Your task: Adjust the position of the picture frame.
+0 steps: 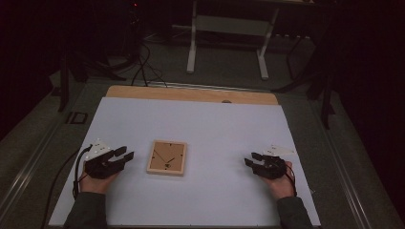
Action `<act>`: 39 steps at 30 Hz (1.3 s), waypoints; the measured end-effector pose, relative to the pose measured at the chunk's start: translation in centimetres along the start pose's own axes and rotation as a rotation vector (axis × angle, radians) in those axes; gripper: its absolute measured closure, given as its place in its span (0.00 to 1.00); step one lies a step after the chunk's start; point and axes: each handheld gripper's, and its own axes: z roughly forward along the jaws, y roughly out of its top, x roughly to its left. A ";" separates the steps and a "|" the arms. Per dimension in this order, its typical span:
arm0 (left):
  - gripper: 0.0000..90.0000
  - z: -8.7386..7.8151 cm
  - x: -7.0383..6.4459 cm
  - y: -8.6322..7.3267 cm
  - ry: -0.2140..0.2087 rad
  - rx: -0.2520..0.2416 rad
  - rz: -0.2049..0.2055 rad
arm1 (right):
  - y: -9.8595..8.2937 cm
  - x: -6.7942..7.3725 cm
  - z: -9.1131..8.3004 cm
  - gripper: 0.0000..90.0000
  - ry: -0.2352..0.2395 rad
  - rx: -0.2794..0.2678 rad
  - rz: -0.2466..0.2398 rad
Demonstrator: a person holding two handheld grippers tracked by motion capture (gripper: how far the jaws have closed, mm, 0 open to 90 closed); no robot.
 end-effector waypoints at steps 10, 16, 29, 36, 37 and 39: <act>0.67 0.4 0.2 0.1 -0.030 -0.005 -0.020 | -0.2 0.2 0.0 0.63 0.009 0.014 -0.013; 0.70 0.6 0.3 0.1 -0.030 0.015 -0.021 | -0.1 0.3 0.0 0.65 0.012 0.014 -0.020; 0.76 0.8 0.2 0.2 -0.051 0.025 -0.025 | 0.1 0.7 0.2 0.72 0.020 0.005 -0.037; 0.82 1.2 -0.1 0.1 -0.065 0.052 -0.006 | 0.3 1.2 0.4 0.75 0.017 0.006 -0.052; 0.84 1.3 -0.2 0.1 -0.069 0.054 -0.002 | 0.3 1.2 0.4 0.75 0.016 0.004 -0.054; 0.86 1.4 -0.2 0.1 -0.072 0.058 0.003 | 0.3 1.2 0.4 0.75 0.021 0.006 -0.052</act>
